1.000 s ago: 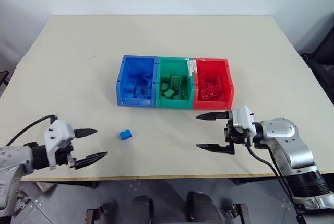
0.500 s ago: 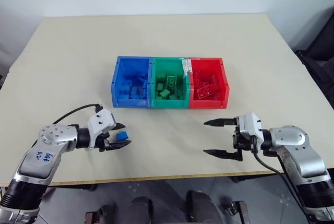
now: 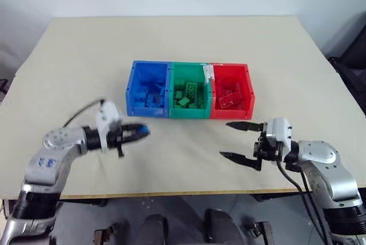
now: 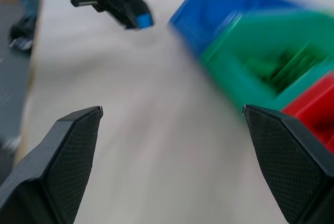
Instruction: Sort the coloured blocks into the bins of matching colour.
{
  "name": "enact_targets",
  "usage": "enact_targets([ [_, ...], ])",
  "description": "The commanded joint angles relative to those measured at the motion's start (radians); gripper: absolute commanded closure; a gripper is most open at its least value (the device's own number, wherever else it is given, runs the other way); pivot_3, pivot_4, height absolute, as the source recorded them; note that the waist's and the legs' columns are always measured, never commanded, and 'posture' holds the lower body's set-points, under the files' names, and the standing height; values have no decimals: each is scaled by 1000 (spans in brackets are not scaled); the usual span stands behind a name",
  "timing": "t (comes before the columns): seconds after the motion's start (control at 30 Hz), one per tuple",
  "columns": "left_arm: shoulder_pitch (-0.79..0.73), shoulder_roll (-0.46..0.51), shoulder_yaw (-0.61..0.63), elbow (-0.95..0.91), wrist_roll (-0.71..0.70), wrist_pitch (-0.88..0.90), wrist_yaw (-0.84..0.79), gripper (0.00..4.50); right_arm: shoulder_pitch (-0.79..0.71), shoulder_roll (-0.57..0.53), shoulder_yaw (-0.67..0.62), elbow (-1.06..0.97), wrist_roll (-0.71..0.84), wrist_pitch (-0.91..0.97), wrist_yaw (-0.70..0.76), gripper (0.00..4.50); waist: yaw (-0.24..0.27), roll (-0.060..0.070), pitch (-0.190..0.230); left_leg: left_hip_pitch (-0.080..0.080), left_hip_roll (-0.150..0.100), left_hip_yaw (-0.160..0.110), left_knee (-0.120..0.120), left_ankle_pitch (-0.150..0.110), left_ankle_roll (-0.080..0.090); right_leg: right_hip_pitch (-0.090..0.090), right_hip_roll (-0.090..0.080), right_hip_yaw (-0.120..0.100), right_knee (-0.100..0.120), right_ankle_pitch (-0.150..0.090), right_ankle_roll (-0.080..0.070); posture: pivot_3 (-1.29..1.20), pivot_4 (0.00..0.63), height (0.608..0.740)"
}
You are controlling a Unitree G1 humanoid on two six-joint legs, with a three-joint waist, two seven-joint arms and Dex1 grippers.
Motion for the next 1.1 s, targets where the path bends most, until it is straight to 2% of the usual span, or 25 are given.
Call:
enact_targets([
  [0.03,-127,-46,33,57,4,2,115,3575,-3,35,-36,-50,22,2,-77,0,0,0,0,0,-1,0,0,0,0,0,0,0,0,0,0,0,150,740],
  [0.27,-263,-160,-29,286,98,-104,201,3575,-37,86,-33,-30,-7,-16,-163,0,-8,0,0,0,-1,8,-1,0,1,0,0,0,0,0,0,0,150,740],
  [0.3,-273,-169,-31,307,104,-109,205,2843,-38,86,-30,-32,-8,-16,-165,0,-9,0,0,0,-1,10,0,0,1,0,0,0,0,0,0,0,150,740],
  [0.33,-279,-171,-39,323,109,-115,194,2658,-38,87,-28,-33,-9,-16,-167,0,-9,0,0,0,-1,10,0,0,0,-1,1,0,0,0,0,0,150,740],
  [0.47,-269,-154,-53,342,121,-145,151,1358,-34,90,-25,-39,-11,-15,-172,0,-10,0,0,0,-1,11,-1,0,0,-1,1,0,0,0,0,0,150,740],
  [0.57,-198,-108,-27,277,106,-183,90,400,-29,77,-29,-31,-11,-18,-155,0,-13,0,0,0,-1,11,-1,0,0,-1,1,0,0,0,0,0,150,740],
  [0.7,-24,-9,40,148,77,-233,2,400,-20,32,-40,1,-17,-29,-90,0,-19,0,0,0,0,10,-2,0,0,-1,1,0,-1,0,0,0,150,740],
  [0.8,204,79,138,29,62,-267,-65,400,-21,-23,-40,58,-31,-63,-2,0,-22,0,0,0,1,9,-3,0,1,-1,0,1,-2,0,0,0,150,740],
  [0.93,429,67,292,-113,14,-272,-34,400,-54,-57,-35,153,-49,-107,72,0,-20,0,0,1,2,6,-3,-1,2,-1,-1,1,-4,0,0,0,150,740],
  [1.1,527,36,336,-189,50,-277,57,400,-86,-56,-41,211,-57,-128,95,0,-5,0,0,1,2,3,-3,-1,2,0,-3,1,-3,0,0,0,150,740],
])
